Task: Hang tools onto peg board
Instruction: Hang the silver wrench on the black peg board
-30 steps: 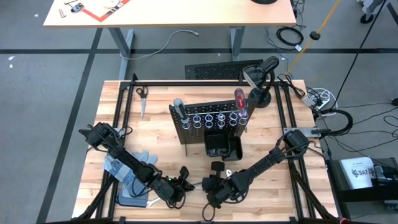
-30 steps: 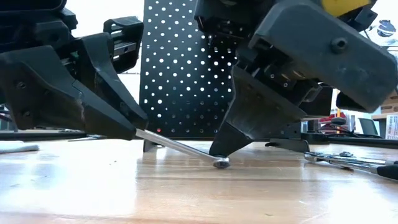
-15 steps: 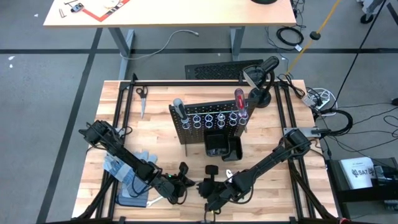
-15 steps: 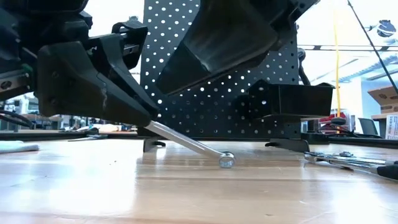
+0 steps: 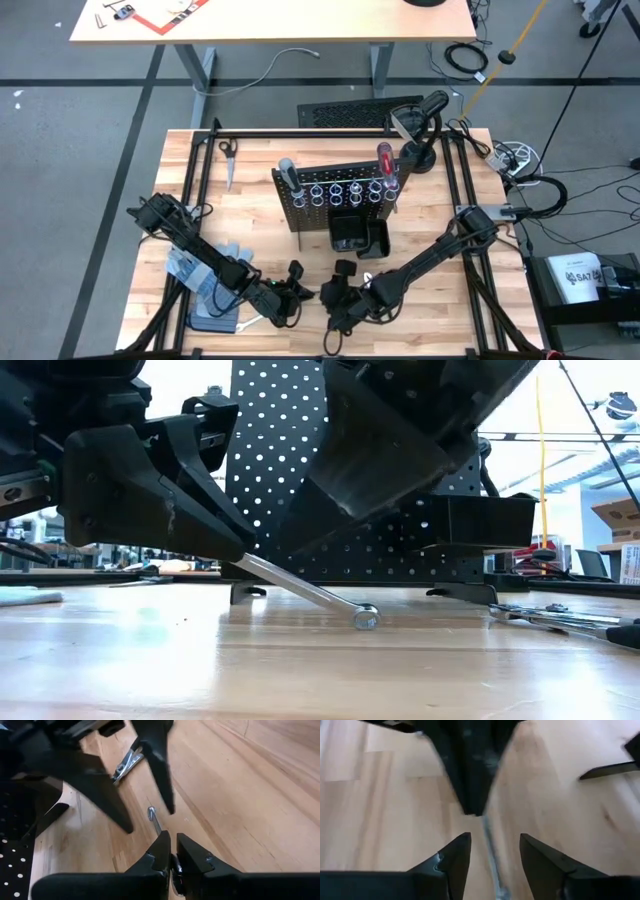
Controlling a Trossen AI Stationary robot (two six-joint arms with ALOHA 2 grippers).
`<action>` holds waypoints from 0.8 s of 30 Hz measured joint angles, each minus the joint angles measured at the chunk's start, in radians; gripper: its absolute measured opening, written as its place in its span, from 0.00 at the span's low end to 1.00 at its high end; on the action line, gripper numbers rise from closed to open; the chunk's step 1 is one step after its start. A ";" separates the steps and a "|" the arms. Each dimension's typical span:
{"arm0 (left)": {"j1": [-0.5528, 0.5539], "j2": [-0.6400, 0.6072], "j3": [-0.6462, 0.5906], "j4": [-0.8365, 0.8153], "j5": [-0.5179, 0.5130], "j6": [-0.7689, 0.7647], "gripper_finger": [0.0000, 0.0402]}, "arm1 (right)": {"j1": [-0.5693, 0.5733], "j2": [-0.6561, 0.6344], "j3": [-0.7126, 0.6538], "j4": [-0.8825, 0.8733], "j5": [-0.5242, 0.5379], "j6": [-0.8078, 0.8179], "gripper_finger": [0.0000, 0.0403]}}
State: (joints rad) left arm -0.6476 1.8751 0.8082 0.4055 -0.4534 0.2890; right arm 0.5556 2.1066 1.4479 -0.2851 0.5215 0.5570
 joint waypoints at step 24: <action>0.000 0.001 0.005 -0.002 0.008 -0.023 0.05 | -0.024 0.039 0.001 0.157 -0.113 -0.097 0.36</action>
State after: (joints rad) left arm -0.6479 1.8759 0.8131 0.4035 -0.4453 0.2665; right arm 0.5315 2.1460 1.4484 -0.1281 0.4084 0.4600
